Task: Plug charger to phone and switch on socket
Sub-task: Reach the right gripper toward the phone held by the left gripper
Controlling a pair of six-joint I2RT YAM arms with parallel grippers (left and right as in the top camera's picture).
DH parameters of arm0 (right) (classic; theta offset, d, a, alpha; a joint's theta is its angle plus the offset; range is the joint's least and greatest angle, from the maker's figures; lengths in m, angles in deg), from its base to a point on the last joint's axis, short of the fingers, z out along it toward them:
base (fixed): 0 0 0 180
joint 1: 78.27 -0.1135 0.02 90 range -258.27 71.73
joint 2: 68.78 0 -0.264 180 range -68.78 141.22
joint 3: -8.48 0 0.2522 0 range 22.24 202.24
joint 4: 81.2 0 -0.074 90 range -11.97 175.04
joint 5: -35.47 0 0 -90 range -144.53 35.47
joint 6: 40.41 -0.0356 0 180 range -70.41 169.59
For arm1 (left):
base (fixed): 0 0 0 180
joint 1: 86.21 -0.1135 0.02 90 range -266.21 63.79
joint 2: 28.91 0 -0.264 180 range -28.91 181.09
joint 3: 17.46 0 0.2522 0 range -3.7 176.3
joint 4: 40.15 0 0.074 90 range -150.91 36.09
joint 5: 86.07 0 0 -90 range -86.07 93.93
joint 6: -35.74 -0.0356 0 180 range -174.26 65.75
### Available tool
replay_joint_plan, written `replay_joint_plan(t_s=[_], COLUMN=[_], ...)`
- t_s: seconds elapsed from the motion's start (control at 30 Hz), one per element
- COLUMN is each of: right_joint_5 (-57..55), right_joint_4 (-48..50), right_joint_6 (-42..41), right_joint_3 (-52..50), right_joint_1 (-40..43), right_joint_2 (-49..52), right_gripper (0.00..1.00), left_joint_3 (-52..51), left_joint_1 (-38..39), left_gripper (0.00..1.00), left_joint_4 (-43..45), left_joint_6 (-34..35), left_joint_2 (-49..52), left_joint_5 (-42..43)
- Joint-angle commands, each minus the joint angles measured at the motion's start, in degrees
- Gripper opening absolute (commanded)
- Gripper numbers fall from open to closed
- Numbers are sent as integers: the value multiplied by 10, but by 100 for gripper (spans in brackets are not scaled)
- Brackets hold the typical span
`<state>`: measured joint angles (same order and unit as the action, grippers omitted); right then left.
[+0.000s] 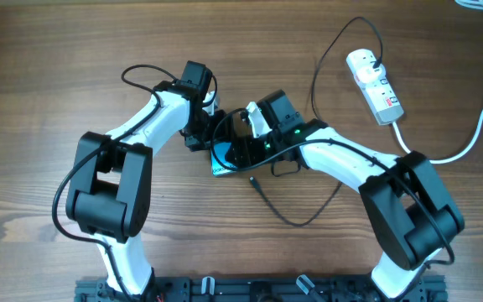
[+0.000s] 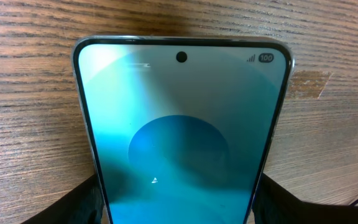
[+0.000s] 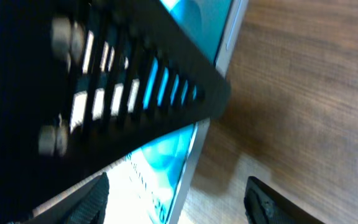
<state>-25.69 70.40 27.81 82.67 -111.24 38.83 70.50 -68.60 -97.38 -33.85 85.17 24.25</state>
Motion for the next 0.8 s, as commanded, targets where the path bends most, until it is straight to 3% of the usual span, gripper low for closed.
replay_joint_plan(t_s=[0.0, 0.3, 0.47, 0.57, 0.67, 0.77], right_joint_5=[14, 55, 118, 118, 124, 139], right_joint_4=[42, 80, 125, 133, 133, 133], right_joint_6=[-9, -41, -62, -67, -67, -68], right_joint_3=[-16, -19, -19, -19, -19, -19], right_joint_1=[-7, -7, -7, -7, -7, -4], right_joint_2=[27, 55, 99, 99, 99, 98], right_gripper=[70, 54, 40, 40, 30, 27], left_joint_3=[-10, -10, -10, -10, -10, -10], left_joint_1=[2, 2, 2, 2, 2, 2], left_gripper=[65, 66, 66, 66, 66, 66], left_joint_4=[0, -4, -4, -4, -4, -4], left_joint_6=[-7, -7, -7, -7, -7, -7], left_joint_2=[9, 9, 9, 9, 9, 9], left_joint_5=[7, 7, 4, 0, 0, 0])
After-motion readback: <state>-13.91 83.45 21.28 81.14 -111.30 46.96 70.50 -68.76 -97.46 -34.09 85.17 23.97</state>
